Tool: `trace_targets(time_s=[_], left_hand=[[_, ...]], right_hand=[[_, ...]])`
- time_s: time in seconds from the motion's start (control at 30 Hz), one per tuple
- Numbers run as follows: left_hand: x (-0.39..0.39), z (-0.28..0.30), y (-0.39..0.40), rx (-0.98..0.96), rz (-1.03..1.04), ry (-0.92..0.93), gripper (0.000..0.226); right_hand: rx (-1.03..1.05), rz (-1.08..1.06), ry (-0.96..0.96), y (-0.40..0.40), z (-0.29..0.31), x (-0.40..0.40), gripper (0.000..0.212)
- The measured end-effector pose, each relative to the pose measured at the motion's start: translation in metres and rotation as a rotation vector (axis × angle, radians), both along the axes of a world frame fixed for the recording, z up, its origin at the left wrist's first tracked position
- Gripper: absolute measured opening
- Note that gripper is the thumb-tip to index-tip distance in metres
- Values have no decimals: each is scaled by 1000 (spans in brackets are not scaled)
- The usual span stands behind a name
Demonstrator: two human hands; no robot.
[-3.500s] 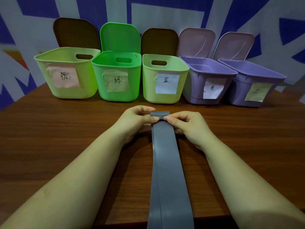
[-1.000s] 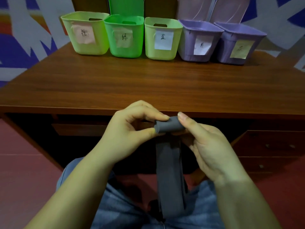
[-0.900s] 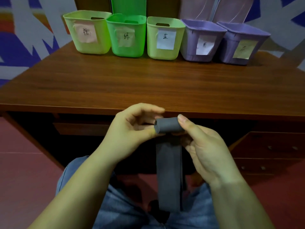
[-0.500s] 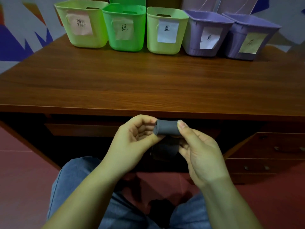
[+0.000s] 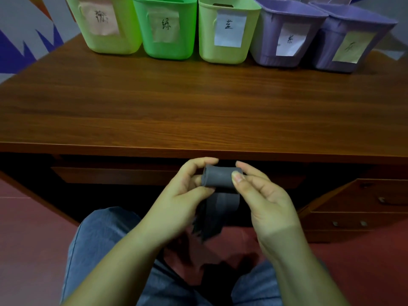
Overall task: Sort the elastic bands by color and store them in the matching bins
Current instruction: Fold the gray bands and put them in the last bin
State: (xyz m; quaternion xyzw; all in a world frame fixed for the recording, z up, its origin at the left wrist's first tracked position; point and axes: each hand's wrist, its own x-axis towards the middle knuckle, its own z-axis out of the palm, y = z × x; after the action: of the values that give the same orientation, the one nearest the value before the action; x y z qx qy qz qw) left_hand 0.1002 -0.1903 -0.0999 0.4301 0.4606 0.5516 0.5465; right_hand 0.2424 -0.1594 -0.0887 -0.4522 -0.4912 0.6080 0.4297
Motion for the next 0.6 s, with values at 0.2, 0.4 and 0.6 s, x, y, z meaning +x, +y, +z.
trace_targets(time_s=[0.2, 0.4, 0.6], left_hand=[[7, 9, 21, -212, 23, -191, 75], [8, -6, 9, 37, 161, 407, 48], [3, -7, 7, 125, 177, 683, 29]], right_hand=[[50, 31, -45, 5, -8, -2, 28], [212, 114, -138, 8, -14, 1, 13], [375, 197, -400, 15, -15, 12, 23]])
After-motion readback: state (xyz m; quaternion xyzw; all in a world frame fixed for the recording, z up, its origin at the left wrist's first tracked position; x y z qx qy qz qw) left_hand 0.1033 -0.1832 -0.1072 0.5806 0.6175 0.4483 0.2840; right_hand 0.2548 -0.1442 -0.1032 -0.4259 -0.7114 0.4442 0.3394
